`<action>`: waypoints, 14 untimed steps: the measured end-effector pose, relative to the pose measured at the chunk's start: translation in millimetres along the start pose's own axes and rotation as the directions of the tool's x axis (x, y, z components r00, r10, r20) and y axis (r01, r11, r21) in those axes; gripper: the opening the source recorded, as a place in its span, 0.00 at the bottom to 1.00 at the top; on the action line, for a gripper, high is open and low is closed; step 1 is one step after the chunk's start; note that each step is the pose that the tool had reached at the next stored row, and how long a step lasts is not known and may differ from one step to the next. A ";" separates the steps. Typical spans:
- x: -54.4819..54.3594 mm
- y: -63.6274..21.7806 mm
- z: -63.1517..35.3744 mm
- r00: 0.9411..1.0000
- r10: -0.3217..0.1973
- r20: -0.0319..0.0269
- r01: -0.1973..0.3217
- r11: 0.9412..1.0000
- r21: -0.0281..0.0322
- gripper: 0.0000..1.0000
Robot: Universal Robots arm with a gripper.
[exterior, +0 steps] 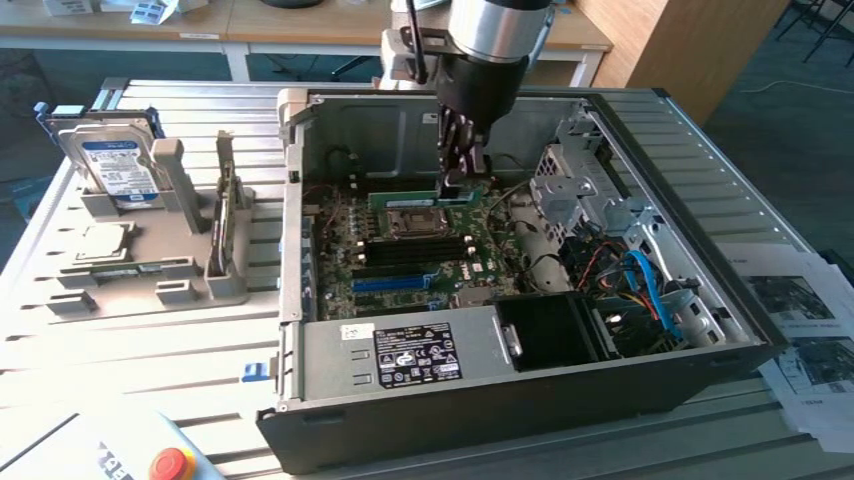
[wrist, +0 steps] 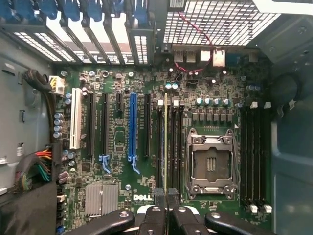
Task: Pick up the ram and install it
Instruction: 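Insert the ram into the slot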
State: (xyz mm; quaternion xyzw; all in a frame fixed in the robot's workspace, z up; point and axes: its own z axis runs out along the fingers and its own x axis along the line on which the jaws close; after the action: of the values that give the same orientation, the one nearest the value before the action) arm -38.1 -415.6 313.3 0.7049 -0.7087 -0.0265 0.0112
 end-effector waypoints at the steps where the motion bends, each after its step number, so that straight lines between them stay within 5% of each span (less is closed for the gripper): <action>1: 0.0 0.0 1.9 1.000 0.000 0.000 0.000 1.000 0.000 0.12; 14: 0.5 -0.1 25.0 1.000 0.000 0.000 0.000 1.000 0.000 0.12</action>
State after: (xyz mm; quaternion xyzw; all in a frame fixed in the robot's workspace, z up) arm -39.4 -415.6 288.2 0.7049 -0.7087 -0.0265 0.0112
